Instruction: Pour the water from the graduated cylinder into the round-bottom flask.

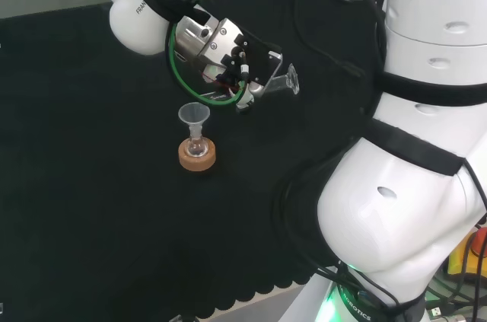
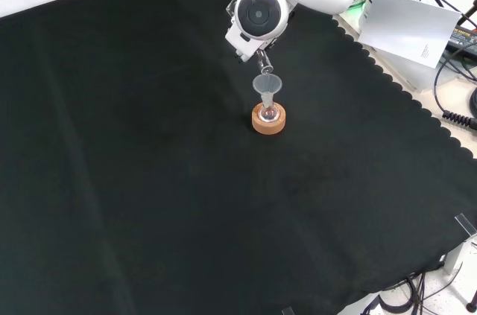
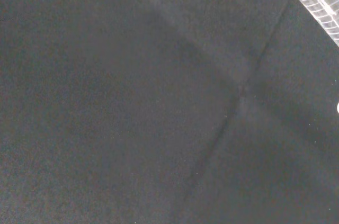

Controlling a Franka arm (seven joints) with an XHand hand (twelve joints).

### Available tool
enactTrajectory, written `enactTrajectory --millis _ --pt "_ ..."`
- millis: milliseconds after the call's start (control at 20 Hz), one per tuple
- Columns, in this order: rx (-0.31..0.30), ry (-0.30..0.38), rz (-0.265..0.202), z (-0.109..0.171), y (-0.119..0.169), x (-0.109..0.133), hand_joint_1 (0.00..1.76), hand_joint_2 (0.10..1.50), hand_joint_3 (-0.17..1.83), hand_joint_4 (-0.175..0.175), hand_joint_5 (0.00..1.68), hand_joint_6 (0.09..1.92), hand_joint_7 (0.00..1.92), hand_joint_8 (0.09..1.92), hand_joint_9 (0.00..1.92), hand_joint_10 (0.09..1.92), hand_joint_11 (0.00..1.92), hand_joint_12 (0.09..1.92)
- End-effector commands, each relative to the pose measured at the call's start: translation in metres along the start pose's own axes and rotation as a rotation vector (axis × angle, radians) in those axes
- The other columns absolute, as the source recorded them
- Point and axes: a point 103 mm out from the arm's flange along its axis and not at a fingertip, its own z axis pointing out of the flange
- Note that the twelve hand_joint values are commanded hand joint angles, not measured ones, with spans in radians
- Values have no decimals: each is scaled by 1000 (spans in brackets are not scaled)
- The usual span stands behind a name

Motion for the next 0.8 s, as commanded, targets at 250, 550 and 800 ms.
enactTrajectory --millis 250,550,800 --pt "9 -17 3 -1 2 3 1263 1108 0 -175 982 991 1008 986 1415 87 1225 749" --pt "5 -7 2 -1 1 2 1262 1108 0 -175 982 991 1007 986 1413 87 1225 749" --pt "-19 33 -8 1 1 0 1262 1109 0 -175 982 991 1007 987 1413 87 1224 748"
